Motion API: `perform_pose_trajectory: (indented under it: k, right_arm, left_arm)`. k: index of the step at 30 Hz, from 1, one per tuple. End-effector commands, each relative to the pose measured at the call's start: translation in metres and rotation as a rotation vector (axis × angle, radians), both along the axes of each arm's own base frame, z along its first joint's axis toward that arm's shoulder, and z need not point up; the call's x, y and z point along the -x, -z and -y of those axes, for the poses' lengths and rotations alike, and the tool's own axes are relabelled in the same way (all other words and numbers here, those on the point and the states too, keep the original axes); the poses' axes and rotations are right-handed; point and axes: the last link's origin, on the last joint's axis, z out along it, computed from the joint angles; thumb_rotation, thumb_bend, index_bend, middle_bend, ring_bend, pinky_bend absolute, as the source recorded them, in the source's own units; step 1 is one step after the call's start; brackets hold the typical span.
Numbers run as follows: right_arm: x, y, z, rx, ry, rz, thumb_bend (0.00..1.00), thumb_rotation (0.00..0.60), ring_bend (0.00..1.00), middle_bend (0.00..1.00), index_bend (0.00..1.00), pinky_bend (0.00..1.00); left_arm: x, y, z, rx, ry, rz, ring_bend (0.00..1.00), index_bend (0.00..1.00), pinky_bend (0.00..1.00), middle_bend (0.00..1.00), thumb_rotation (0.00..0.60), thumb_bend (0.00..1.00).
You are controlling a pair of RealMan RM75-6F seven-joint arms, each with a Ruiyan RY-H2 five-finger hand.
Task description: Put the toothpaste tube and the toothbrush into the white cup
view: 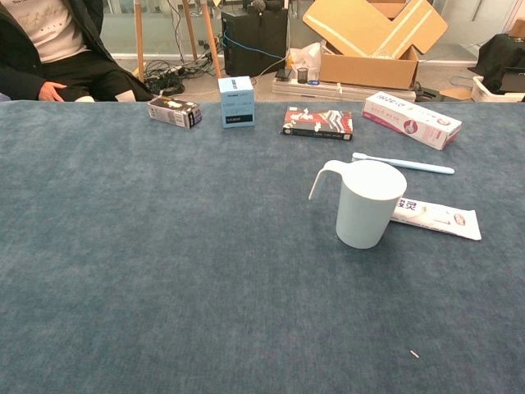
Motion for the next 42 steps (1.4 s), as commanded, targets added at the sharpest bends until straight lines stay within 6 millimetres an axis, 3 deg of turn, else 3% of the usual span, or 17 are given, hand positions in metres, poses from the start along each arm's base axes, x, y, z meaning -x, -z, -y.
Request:
perform_pose_trajectory:
  k: [1, 21, 30, 39, 42]
  right_arm:
    - [-0.001, -0.002, -0.003, 0.005, -0.003, 0.003, 0.00, 0.600, 0.27, 0.28, 0.26, 0.51]
    - [-0.003, -0.007, -0.003, 0.073, 0.076, -0.006, 0.01, 0.600, 0.26, 0.29, 0.28, 0.46]
    - [-0.027, 0.000, 0.043, 0.005, 0.122, -0.073, 0.03, 0.600, 0.22, 0.29, 0.31, 0.42]
    - [-0.038, 0.031, 0.090, -0.168, 0.162, -0.190, 0.03, 0.600, 0.17, 0.25, 0.32, 0.38]
    - [-0.042, 0.043, 0.103, -0.208, 0.157, -0.231, 0.03, 0.600, 0.17, 0.24, 0.32, 0.43]
  left_arm:
    - [-0.001, 0.001, -0.001, 0.002, 0.007, 0.003, 0.53, 0.64, 0.63, 0.62, 0.600, 0.04]
    - [-0.002, 0.007, -0.007, 0.022, 0.011, 0.050, 0.53, 0.65, 0.63, 0.62, 0.600, 0.04]
    - [-0.004, 0.004, -0.007, 0.014, 0.019, 0.061, 0.53, 0.65, 0.63, 0.62, 0.600, 0.04]
    - [-0.005, 0.003, -0.006, 0.015, 0.017, 0.062, 0.53, 0.65, 0.63, 0.62, 0.600, 0.04]
    - [-0.007, 0.001, -0.006, 0.006, 0.022, 0.065, 0.53, 0.65, 0.63, 0.62, 0.600, 0.04]
